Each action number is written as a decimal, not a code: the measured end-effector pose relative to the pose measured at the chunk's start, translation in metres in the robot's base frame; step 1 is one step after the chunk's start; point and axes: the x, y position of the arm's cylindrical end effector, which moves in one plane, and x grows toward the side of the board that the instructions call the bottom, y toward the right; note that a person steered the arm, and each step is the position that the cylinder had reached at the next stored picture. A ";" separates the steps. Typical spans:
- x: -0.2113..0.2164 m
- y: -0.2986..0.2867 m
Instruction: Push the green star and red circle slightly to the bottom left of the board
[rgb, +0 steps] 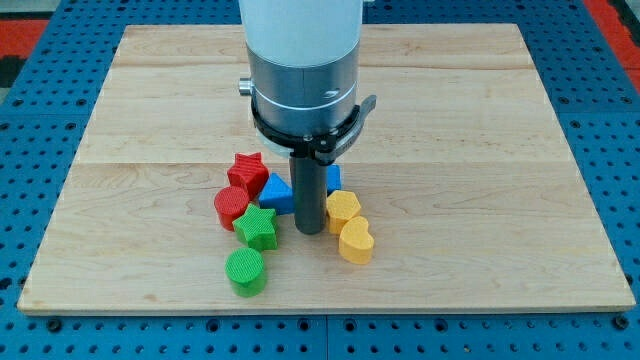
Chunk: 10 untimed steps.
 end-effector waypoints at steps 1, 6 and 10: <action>0.011 -0.011; -0.014 -0.048; 0.000 -0.104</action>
